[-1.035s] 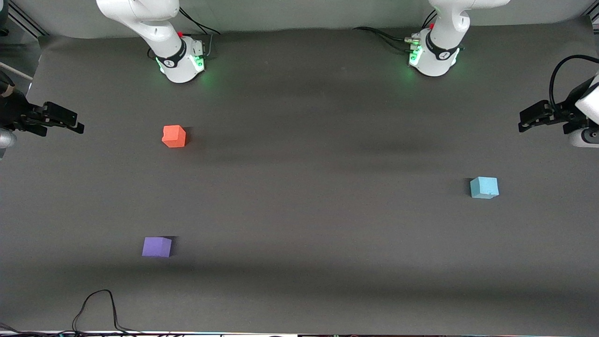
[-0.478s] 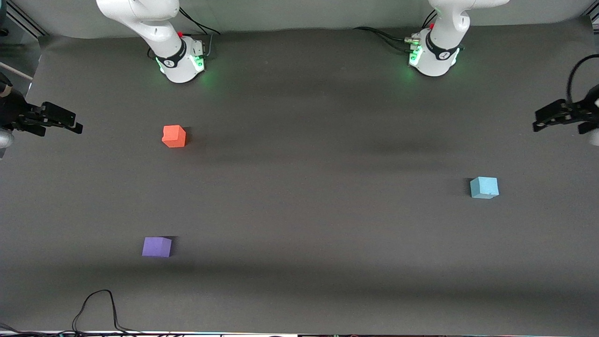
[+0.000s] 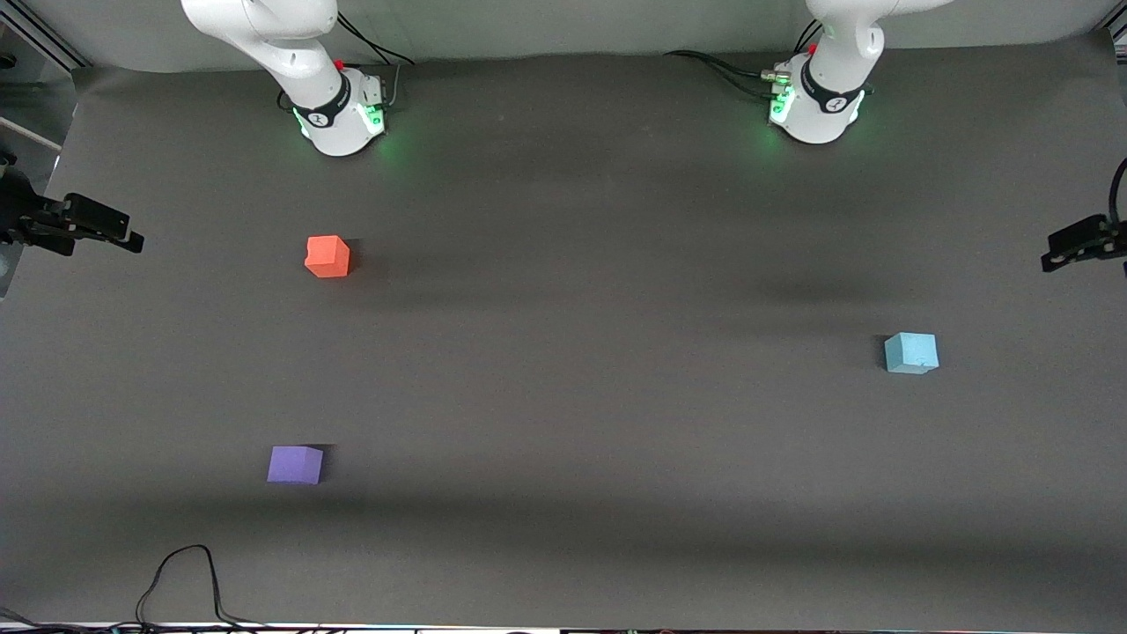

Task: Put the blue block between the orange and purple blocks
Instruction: 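Move the left gripper down toward the light blue block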

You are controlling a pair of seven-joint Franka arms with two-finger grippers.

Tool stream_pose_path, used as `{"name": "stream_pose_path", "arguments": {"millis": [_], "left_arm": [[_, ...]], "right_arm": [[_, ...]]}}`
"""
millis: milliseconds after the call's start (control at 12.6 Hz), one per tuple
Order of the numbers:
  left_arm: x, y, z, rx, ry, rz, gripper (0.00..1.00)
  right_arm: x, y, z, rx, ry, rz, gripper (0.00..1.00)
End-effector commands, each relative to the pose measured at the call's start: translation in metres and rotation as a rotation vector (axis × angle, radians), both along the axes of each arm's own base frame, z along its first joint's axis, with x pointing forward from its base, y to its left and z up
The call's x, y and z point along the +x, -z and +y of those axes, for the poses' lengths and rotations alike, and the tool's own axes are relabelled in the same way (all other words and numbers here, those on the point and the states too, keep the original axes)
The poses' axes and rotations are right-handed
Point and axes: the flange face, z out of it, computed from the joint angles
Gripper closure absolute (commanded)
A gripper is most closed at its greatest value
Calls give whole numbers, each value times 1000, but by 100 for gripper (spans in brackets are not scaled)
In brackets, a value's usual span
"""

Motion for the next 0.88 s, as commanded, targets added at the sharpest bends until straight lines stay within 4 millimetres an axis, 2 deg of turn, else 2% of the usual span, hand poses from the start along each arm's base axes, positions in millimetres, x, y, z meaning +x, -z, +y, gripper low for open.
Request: {"name": "stream_pose_path", "arguments": {"millis": [0, 159, 319, 478, 796], "left_arm": [[-3, 57, -5, 0, 28, -6, 0], [-3, 122, -7, 3, 32, -23, 0], [-1, 178, -9, 8, 38, -43, 0], [0, 220, -12, 11, 46, -51, 0], [6, 287, -22, 15, 68, -64, 0]], "right_arm": [[1, -5, -1, 17, -5, -8, 0], [1, -6, 0, 17, -5, -10, 0], [2, -6, 2, 16, -7, -9, 0], [1, -6, 2, 16, -7, -11, 0], [1, -6, 4, 16, -10, -9, 0]]}}
